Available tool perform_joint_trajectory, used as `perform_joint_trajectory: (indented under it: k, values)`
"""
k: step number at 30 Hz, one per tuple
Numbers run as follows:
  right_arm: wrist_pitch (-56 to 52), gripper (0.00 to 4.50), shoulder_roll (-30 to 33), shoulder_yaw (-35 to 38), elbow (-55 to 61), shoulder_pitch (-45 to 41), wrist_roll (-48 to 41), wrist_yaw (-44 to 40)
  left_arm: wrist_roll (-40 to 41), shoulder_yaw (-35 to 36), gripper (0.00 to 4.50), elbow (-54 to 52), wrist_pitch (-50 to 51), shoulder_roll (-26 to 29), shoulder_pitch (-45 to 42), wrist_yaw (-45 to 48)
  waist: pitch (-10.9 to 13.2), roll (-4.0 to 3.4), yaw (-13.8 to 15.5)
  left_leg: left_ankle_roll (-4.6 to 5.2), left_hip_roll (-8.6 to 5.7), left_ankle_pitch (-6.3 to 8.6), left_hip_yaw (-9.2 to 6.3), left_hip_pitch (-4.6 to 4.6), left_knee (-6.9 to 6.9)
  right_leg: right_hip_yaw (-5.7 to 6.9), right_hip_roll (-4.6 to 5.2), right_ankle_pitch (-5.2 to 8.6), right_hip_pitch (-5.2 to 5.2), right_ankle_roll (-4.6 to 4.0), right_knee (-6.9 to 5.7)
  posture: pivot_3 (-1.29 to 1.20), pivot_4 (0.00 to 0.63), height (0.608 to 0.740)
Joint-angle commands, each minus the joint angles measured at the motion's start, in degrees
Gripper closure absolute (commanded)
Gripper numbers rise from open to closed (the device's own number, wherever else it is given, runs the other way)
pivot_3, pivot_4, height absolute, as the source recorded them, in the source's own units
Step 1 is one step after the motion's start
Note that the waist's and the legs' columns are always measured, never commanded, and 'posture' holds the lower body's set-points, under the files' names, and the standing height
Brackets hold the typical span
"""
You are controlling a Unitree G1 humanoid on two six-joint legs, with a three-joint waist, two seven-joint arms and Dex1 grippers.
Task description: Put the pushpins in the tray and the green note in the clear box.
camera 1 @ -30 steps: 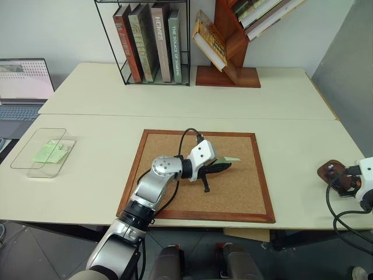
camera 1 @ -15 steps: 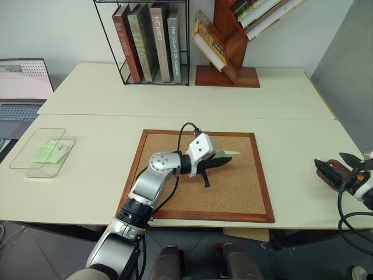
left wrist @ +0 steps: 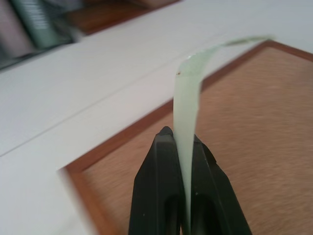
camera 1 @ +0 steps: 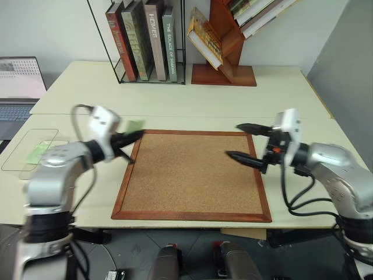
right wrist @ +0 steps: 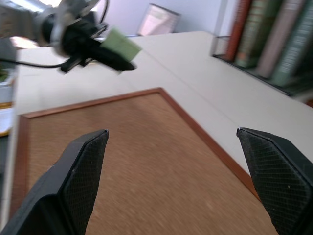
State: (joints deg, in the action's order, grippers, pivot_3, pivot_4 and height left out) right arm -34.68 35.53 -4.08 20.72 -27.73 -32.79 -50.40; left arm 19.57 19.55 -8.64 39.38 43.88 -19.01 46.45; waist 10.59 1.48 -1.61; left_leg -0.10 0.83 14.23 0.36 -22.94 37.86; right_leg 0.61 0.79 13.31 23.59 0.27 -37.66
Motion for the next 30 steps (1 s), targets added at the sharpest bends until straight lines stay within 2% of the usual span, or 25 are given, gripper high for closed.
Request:
perform_joint_trajectory:
  k: [1,4,10,19,25,30]
  values:
    - [2.01,0.04,-3.65,-6.02,-4.45,-4.49,3.32,-1.83,0.48,10.62,4.50,1.88,2.10,5.80,2.76,-2.27,0.00,0.01,0.13,-0.01,-0.05,0.00,0.03,-0.03,-0.02,0.00,0.09,0.00,0.04,0.00,0.01,0.00,0.150,0.740]
    - [3.58,0.04,-6.80,-9.36,-6.45,-5.95,5.59,-2.03,-2.15,13.66,4.50,8.83,1.51,8.75,3.79,-6.00,0.01,0.01,0.52,-0.01,-0.16,0.00,0.01,-0.05,0.00,0.06,0.27,0.01,0.06,0.01,0.00,0.00,0.150,0.740]
    - [4.54,0.04,-8.57,-12.09,-5.45,-5.25,7.21,-3.41,-5.56,14.02,4.50,21.93,-3.64,12.56,3.93,-9.27,-0.03,0.07,1.13,-0.02,-0.22,0.01,0.11,-0.04,0.03,0.06,0.44,0.00,0.07,0.03,0.00,0.00,0.150,0.740]
    - [3.66,0.04,-10.04,-12.66,-3.76,-5.00,7.20,-2.98,-11.11,7.62,4.50,50.74,-17.20,15.87,-11.36,-15.69,-0.07,0.20,1.66,-0.03,-0.15,0.01,0.15,-0.07,0.01,0.18,0.49,-0.01,0.19,0.00,-0.10,0.00,0.150,0.740]
    - [3.34,0.04,-10.55,-12.95,-3.32,-5.01,7.34,-2.81,-12.72,4.02,4.50,64.44,-20.89,15.44,-19.62,-17.60,-0.15,0.32,1.51,-0.04,-0.16,0.01,0.26,-0.11,0.01,0.14,0.51,-0.03,0.25,0.01,-0.11,0.00,0.150,0.740]
    - [2.91,0.00,-10.64,-12.73,-2.76,-4.80,7.42,-2.60,-11.77,3.84,3.60,71.07,-21.71,15.65,-23.69,-18.44,-0.18,0.41,1.48,-0.04,-0.16,0.01,0.30,-0.19,0.03,0.13,0.51,-0.03,0.41,0.02,-0.23,0.00,0.150,0.740]
